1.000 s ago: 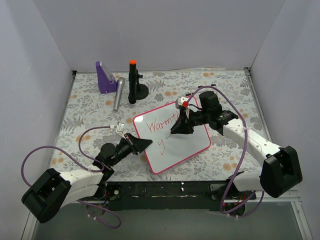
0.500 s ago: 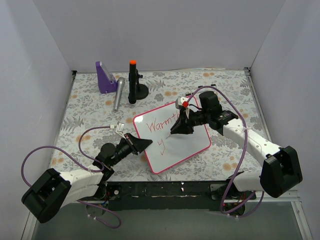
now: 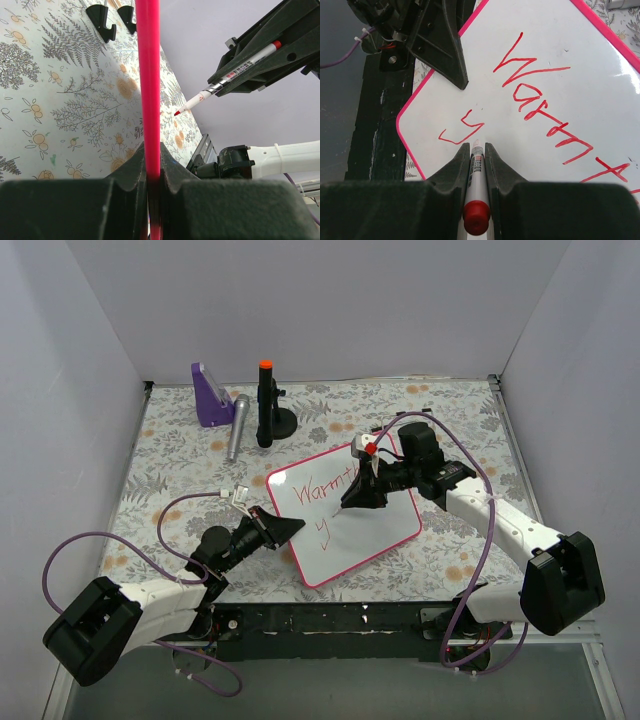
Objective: Write a sentence on the whiteboard
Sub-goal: Write on the whiteboard with the whiteboard marker without the cap.
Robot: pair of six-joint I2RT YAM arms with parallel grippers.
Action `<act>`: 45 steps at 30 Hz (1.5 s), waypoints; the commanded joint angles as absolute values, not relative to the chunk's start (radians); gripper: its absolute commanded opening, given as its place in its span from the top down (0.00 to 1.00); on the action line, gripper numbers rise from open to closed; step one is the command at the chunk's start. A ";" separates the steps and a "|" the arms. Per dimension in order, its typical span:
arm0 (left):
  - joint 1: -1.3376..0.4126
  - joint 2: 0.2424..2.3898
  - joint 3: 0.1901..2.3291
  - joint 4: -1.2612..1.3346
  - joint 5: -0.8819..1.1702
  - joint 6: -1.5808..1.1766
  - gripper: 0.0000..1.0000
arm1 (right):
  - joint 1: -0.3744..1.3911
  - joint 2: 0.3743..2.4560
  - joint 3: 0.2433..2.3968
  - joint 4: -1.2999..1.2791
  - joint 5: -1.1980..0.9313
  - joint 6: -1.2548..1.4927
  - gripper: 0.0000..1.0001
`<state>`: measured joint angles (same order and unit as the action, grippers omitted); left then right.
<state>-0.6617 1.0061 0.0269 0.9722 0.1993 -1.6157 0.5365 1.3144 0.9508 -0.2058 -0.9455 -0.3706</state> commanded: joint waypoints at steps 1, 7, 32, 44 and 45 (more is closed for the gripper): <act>-0.666 0.974 0.018 1.166 0.201 -1.644 1.00 | 0.531 1.285 0.940 -0.164 -0.969 -0.371 0.99; -0.666 0.973 0.015 1.166 0.201 -1.644 1.00 | 0.529 1.281 0.936 -0.160 -0.971 -0.368 0.99; -0.666 0.973 0.008 1.175 0.201 -1.647 1.00 | 0.526 1.279 0.928 -0.150 -0.979 -0.362 0.99; -0.666 0.974 0.009 1.173 0.199 -1.649 1.00 | 0.525 1.279 0.930 -0.147 -0.960 -0.362 0.99; -0.666 0.976 0.009 1.173 0.199 -1.652 1.00 | 0.525 1.282 0.933 -0.147 -0.953 -0.362 0.99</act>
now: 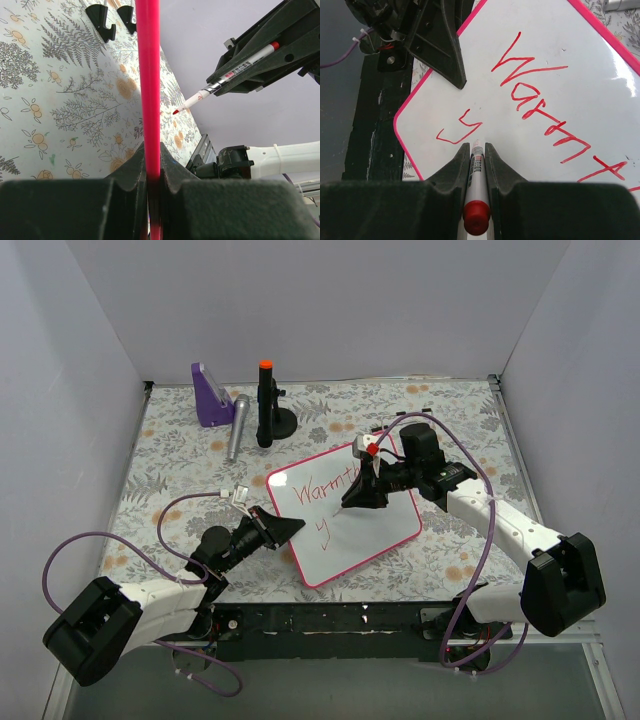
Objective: Write a sentence on the whiteboard
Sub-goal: Write on the whiteboard with the whiteboard marker without the cap.
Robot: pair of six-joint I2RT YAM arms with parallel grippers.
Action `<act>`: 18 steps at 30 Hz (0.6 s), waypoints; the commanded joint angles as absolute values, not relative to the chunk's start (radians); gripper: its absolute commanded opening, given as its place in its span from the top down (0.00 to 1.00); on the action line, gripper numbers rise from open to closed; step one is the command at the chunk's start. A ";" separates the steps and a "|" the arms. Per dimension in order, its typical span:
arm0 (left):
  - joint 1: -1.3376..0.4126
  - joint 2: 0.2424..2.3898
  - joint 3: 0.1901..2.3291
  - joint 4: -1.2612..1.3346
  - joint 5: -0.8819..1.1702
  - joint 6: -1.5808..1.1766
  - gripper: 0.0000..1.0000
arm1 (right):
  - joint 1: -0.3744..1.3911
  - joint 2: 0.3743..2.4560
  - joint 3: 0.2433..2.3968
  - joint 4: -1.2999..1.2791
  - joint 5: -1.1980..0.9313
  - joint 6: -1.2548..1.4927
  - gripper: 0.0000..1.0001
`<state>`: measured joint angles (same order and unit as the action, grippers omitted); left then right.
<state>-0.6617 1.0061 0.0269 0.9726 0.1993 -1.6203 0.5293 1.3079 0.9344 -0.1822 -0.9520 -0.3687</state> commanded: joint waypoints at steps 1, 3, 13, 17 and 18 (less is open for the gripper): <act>-0.666 0.976 0.009 1.173 0.198 -1.651 1.00 | 0.525 1.282 0.936 -0.149 -0.939 -0.362 0.99; -0.666 0.977 0.011 1.175 0.198 -1.654 1.00 | 0.525 1.293 0.946 -0.156 -0.924 -0.367 0.99; -0.666 0.999 0.023 1.175 0.202 -1.658 1.00 | 0.538 1.333 0.982 -0.160 -0.905 -0.359 0.99; -0.666 0.996 0.028 1.170 0.201 -1.657 1.00 | 0.567 1.342 0.980 -0.156 -0.899 -0.357 0.99; -0.666 0.996 0.029 1.169 0.202 -1.657 1.00 | 0.571 1.347 0.980 -0.156 -0.899 -0.354 0.99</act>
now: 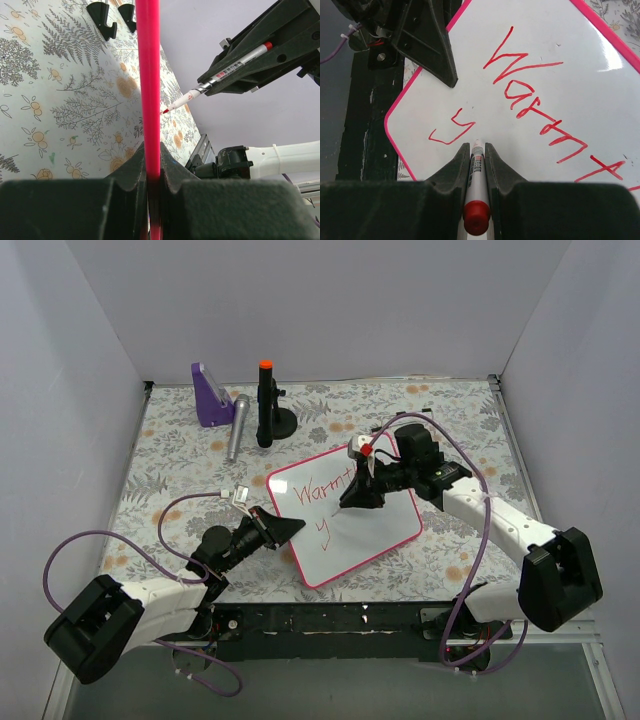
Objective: Write a sentence on the whiteboard
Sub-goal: Write on the whiteboard with the whiteboard marker without the cap.
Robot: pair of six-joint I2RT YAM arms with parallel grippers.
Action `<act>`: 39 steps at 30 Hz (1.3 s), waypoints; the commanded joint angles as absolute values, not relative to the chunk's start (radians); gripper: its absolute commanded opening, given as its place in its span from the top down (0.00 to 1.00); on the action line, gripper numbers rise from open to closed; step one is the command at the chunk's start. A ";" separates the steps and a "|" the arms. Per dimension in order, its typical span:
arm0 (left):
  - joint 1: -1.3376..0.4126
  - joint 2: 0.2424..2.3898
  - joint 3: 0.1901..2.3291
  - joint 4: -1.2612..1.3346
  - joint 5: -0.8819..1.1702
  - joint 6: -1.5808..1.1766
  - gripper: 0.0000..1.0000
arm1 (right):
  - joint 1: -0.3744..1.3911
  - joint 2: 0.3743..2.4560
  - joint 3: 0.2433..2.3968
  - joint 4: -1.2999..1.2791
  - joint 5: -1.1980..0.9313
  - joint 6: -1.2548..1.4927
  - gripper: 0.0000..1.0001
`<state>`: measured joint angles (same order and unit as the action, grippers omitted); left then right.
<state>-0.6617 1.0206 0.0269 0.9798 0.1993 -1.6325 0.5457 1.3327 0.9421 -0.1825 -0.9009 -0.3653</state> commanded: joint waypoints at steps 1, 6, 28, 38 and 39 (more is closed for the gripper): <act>-0.666 0.996 0.031 1.169 0.202 -1.655 1.00 | 0.572 1.350 0.982 -0.155 -0.899 -0.354 0.99; -0.666 1.003 0.026 1.177 0.202 -1.655 1.00 | 0.586 1.368 0.982 -0.150 -0.896 -0.348 0.99; -0.666 0.997 0.020 1.183 0.206 -1.655 1.00 | 0.552 1.365 0.976 -0.077 -0.799 -0.261 0.99; -0.666 0.979 0.018 1.169 0.201 -1.652 1.00 | 0.531 1.351 0.950 -0.098 -0.805 -0.291 0.99; -0.666 0.976 0.017 1.164 0.199 -1.652 1.00 | 0.531 1.353 0.948 -0.113 -0.807 -0.298 0.99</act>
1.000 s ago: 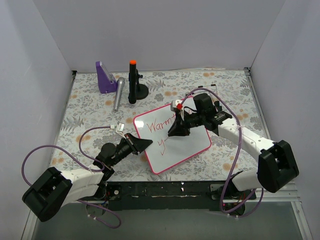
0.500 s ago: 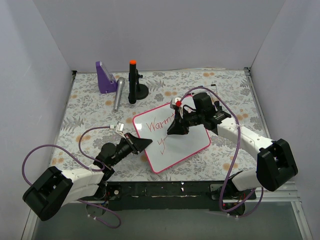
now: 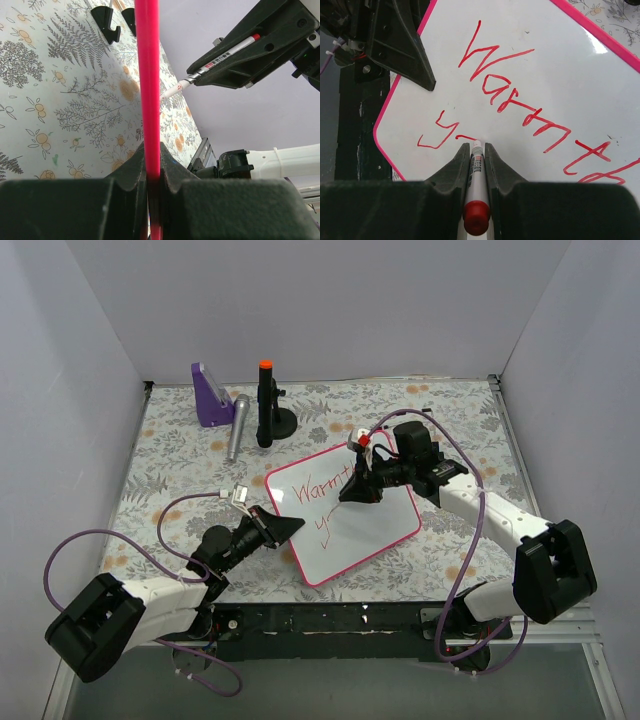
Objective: Write a sentence on the whiteboard
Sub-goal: Write on the whiteboard with the whiteboard marker without the cap.
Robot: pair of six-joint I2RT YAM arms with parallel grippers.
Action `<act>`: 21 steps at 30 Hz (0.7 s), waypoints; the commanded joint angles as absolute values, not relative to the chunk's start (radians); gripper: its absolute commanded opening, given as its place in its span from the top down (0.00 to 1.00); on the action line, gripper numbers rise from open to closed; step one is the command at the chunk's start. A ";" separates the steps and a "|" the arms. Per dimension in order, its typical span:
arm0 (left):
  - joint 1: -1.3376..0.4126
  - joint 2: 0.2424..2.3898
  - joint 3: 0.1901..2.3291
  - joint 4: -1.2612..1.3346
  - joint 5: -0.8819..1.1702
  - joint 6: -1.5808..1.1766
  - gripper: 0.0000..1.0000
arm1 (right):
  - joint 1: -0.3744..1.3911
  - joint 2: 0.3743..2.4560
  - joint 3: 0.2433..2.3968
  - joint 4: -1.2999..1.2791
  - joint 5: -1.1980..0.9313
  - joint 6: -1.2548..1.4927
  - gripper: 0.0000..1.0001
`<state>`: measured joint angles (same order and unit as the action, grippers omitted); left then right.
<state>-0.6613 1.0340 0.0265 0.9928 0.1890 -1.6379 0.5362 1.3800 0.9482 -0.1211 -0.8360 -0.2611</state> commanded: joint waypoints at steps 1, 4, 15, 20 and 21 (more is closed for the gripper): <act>-0.666 0.973 0.015 1.163 0.198 -1.649 1.00 | 0.531 1.351 0.948 -0.126 -0.813 -0.307 0.99; -0.666 0.966 0.014 1.160 0.196 -1.649 1.00 | 0.531 1.348 0.940 -0.152 -0.827 -0.328 0.99; -0.666 0.976 0.017 1.163 0.196 -1.648 1.00 | 0.552 1.368 0.928 -0.193 -0.859 -0.356 0.99; -0.666 0.977 0.020 1.166 0.198 -1.647 1.00 | 0.575 1.382 0.936 -0.196 -0.862 -0.361 0.99; -0.666 0.977 0.020 1.167 0.198 -1.646 1.00 | 0.578 1.384 0.942 -0.198 -0.864 -0.359 0.99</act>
<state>-0.6613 1.0233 0.0257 0.9855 0.1879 -1.6329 0.5587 1.3743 0.9379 -0.1848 -0.8635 -0.3344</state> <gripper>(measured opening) 0.052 0.187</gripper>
